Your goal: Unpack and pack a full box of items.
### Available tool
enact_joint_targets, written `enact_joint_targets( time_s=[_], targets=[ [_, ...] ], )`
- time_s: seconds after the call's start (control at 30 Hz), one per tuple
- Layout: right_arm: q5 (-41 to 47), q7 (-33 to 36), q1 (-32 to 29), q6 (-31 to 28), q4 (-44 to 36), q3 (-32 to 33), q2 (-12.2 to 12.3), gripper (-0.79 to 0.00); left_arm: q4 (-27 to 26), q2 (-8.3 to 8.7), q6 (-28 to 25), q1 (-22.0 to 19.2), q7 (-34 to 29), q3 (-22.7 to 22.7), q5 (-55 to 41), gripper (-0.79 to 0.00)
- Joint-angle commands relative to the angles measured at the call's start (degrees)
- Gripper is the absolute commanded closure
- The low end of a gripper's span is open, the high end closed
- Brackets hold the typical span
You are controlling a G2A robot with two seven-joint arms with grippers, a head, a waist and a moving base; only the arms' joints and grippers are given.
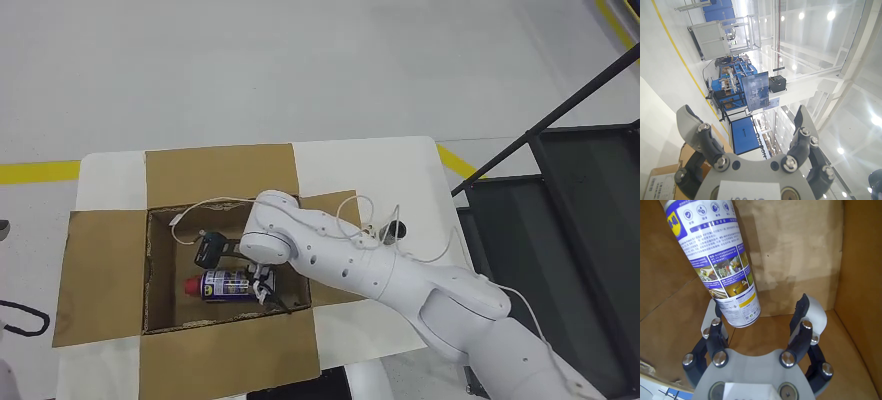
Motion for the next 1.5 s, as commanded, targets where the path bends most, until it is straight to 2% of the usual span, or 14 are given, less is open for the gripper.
enact_joint_targets(
  time_s=[0.0,0.17,0.3,0.53,1.13,1.2,1.3,1.47],
  targets=[
    [-0.2,0.3,-0.3,-0.1,-0.4,0.3,0.2,-0.708,0.0,0.0,0.0,0.0,0.0,0.0,0.0,-0.785],
    [-0.5,0.9,-1.2,-0.6,-1.4,0.2,0.4,-0.717,0.0,0.0,0.0,0.0,0.0,0.0,0.0,-0.785],
    [3.4,-2.6,-2.2,-4.1,-3.8,1.4,0.4,-0.72,0.0,0.0,0.0,0.0,0.0,0.0,0.0,-0.785],
    [4.4,-1.5,-2.1,-5.6,-6.2,1.0,0.3,-0.736,0.0,0.0,0.0,0.0,0.0,0.0,0.0,-0.785],
    [1.6,1.5,0.4,-1.9,1.2,-6.5,-4.1,-0.751,0.0,0.0,0.0,0.0,0.0,0.0,0.0,-0.785],
    [1.6,1.4,0.7,-1.9,2.1,-6.9,-4.6,-0.727,0.0,0.0,0.0,0.0,0.0,0.0,0.0,-0.785],
    [1.2,1.9,1.2,-1.6,3.4,-7.4,-5.2,-0.588,0.0,0.0,0.0,0.0,0.0,0.0,0.0,-0.785],
    [-0.3,3.1,1.6,-0.9,6.0,-8.4,-6.0,-0.496,0.0,0.0,0.0,0.0,0.0,0.0,0.0,-0.785]
  ],
)
